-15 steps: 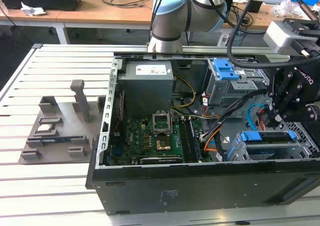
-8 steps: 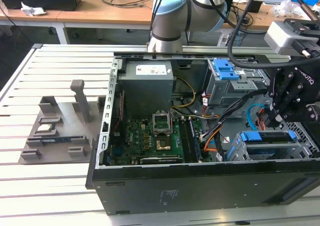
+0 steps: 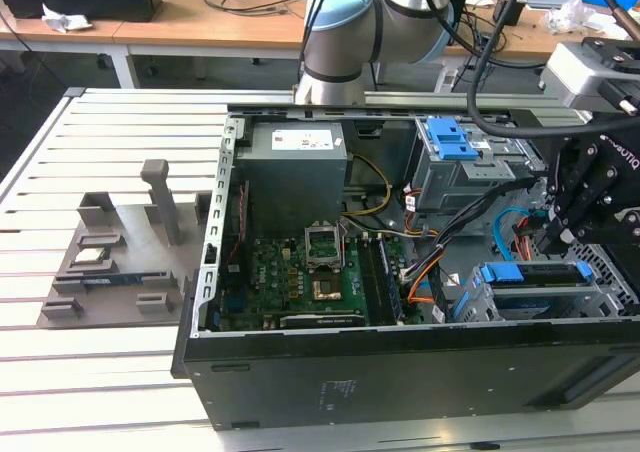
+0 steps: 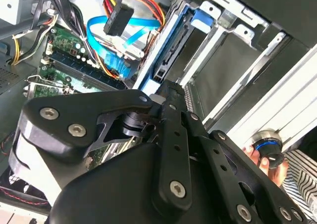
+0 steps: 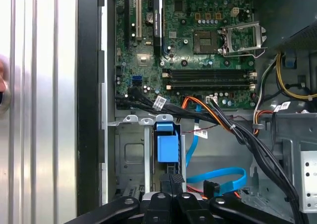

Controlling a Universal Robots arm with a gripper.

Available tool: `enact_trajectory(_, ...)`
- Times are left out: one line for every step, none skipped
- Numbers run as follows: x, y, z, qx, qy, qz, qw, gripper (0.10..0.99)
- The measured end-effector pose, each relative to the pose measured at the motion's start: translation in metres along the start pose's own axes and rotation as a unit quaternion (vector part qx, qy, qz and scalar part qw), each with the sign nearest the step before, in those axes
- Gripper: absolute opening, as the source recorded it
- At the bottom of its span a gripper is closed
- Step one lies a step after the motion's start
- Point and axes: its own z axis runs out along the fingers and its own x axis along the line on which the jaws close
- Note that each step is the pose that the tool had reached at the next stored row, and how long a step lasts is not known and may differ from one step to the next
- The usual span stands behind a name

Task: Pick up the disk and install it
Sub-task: 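Insert the first disk wire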

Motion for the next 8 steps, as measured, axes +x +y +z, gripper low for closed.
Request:
enact_trajectory(-0.0001,-0.0029,-0.0002,0.0,0.0001,0.0,1.0,0.106)
enact_trajectory(-0.0003,-0.0073,-0.0004,0.0,0.0003,0.0,1.0,0.106)
enact_trajectory(-0.0007,-0.01,-0.0006,0.0,0.0007,0.0,1.0,0.106)
enact_trajectory(-0.0013,-0.0121,-0.0007,0.0,0.0011,0.0,1.0,0.106)
enact_trajectory(-0.0018,-0.0142,-0.0009,0.0,0.0017,0.0,1.0,0.106)
enact_trajectory(-0.0023,-0.0159,-0.001,0.0,0.002,0.0,1.0,0.106)
enact_trajectory(-0.0031,-0.0186,-0.0012,0.0,0.0026,0.0,1.0,0.106)
enact_trajectory(-0.004,-0.0207,-0.0013,0.0001,0.0029,0.0,1.0,0.106)
